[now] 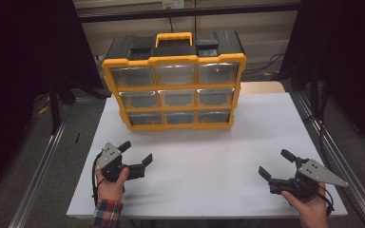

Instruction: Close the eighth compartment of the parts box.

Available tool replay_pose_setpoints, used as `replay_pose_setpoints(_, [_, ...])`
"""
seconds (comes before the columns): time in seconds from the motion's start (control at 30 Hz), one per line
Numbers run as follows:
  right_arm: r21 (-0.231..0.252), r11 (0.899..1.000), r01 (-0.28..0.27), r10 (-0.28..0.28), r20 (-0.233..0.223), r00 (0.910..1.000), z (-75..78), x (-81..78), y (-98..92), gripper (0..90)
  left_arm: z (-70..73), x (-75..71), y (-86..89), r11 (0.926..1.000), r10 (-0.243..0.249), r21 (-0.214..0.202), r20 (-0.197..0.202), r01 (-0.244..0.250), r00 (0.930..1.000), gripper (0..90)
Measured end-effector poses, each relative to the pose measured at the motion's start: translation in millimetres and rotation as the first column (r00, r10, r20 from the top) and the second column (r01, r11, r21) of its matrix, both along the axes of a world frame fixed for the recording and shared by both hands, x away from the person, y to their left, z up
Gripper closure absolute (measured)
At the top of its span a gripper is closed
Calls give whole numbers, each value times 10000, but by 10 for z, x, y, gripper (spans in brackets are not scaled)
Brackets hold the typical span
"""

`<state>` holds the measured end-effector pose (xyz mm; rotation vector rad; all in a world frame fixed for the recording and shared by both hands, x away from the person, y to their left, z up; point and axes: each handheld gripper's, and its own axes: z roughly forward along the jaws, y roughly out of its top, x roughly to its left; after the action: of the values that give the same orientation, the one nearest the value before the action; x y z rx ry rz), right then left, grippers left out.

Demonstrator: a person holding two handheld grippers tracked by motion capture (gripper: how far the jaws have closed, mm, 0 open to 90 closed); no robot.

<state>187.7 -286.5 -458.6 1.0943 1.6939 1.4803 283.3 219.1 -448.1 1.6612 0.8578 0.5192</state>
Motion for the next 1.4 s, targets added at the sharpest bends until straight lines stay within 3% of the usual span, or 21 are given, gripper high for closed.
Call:
replay_pose_setpoints(0.23, [-1,10000,-16,16,14,10000,0,0,-4,7,-6,-19,45,9999,-60,-136,13,60,10000,24])
replay_pose_setpoints(0.3, [-5,10000,-8,8,18,10000,1,-2,-4,7,-3,-30,68,10000,-19,50,47,19,10000,24])
replay_pose_setpoints(0.4, [-8,10000,-6,6,30,10000,0,-2,-3,7,-10,-41,86,9998,59,-172,-15,-60,10000,24])
replay_pose_setpoints(0.6, [-12,10000,-20,20,-14,10000,-1,-2,2,7,-15,-50,154,10000,-2,61,-19,2,10000,24])
replay_pose_setpoints(1.4, [2,10000,14,-14,-3,10000,-9,1,-3,7,-40,-106,348,10000,-89,42,-47,89,9999,24])
